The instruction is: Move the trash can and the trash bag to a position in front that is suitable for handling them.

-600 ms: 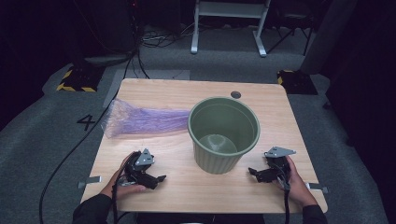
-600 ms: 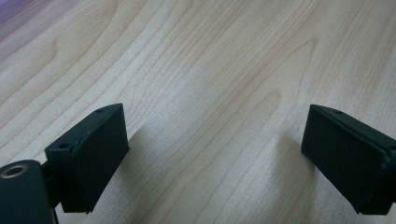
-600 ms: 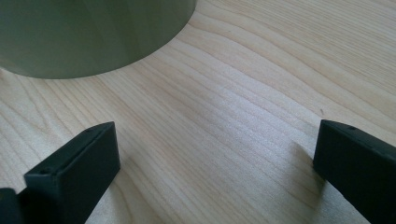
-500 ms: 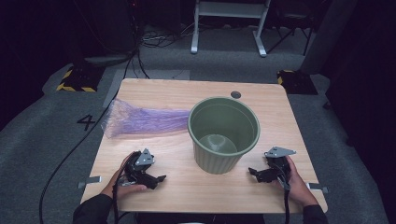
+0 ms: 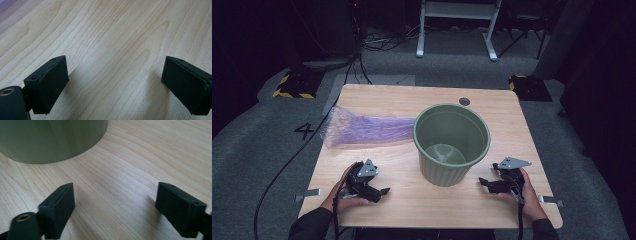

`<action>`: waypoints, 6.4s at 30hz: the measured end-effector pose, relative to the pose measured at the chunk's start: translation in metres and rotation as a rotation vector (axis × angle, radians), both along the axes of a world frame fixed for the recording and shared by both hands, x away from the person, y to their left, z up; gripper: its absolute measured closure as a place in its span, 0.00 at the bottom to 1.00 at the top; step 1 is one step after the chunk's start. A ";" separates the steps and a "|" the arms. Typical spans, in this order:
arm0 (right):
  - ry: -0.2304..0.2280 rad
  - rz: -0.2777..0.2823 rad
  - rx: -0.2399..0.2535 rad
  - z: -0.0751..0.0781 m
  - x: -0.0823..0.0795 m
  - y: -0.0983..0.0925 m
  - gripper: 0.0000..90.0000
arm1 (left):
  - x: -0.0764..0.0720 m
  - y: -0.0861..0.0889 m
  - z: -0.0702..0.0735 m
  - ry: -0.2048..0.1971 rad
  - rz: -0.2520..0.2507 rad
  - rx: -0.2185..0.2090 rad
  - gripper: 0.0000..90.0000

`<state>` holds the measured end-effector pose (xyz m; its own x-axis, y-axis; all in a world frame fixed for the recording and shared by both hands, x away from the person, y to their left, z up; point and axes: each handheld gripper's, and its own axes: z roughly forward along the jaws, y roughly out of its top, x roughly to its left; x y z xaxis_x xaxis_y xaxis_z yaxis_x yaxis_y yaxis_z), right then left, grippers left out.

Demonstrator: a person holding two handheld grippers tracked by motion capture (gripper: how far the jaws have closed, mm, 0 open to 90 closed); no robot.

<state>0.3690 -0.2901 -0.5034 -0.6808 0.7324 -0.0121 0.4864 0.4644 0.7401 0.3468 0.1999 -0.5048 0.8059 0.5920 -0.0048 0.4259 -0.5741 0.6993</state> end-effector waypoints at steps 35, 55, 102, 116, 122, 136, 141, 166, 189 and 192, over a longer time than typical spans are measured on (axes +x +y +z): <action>-0.106 0.197 -0.042 0.017 -0.008 0.056 0.20 | 0.043 -0.086 0.001 -0.003 -0.256 0.001 0.09; -0.063 0.143 -0.046 0.005 -0.010 0.036 0.24 | 0.035 -0.076 0.005 -0.005 -0.262 0.013 0.19; -0.025 0.014 0.002 0.000 -0.003 0.005 0.26 | 0.137 -0.007 0.027 -0.062 0.222 -0.046 0.65; -0.011 0.019 0.014 0.000 -0.003 0.004 0.29 | 0.148 -0.020 0.019 -0.062 0.250 -0.002 0.40; -0.006 0.018 0.017 0.000 -0.003 0.004 0.29 | 0.151 -0.022 0.011 -0.023 0.245 0.022 0.71; -0.002 0.019 0.019 0.000 -0.002 0.003 0.28 | 0.120 -0.019 0.011 -0.003 0.157 0.012 0.89; -0.001 0.020 0.019 0.000 -0.002 0.003 0.28 | 0.112 -0.020 0.013 0.011 0.125 0.022 0.90; -0.002 0.022 0.018 0.000 -0.002 0.004 0.27 | 0.097 -0.030 0.020 -0.090 0.105 -0.049 0.17; -0.003 0.022 0.017 0.000 -0.002 0.004 0.27 | 0.100 -0.017 0.007 0.006 0.168 -0.042 0.93; -0.003 0.022 0.017 0.000 -0.002 0.004 0.27 | 0.097 -0.016 0.007 -0.028 0.170 -0.034 0.96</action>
<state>0.3667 -0.2863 -0.5034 -0.6969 0.7172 -0.0018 0.4740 0.4625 0.7492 0.4440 0.1842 -0.4977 0.6943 0.7197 -0.0063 0.4952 -0.4713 0.7299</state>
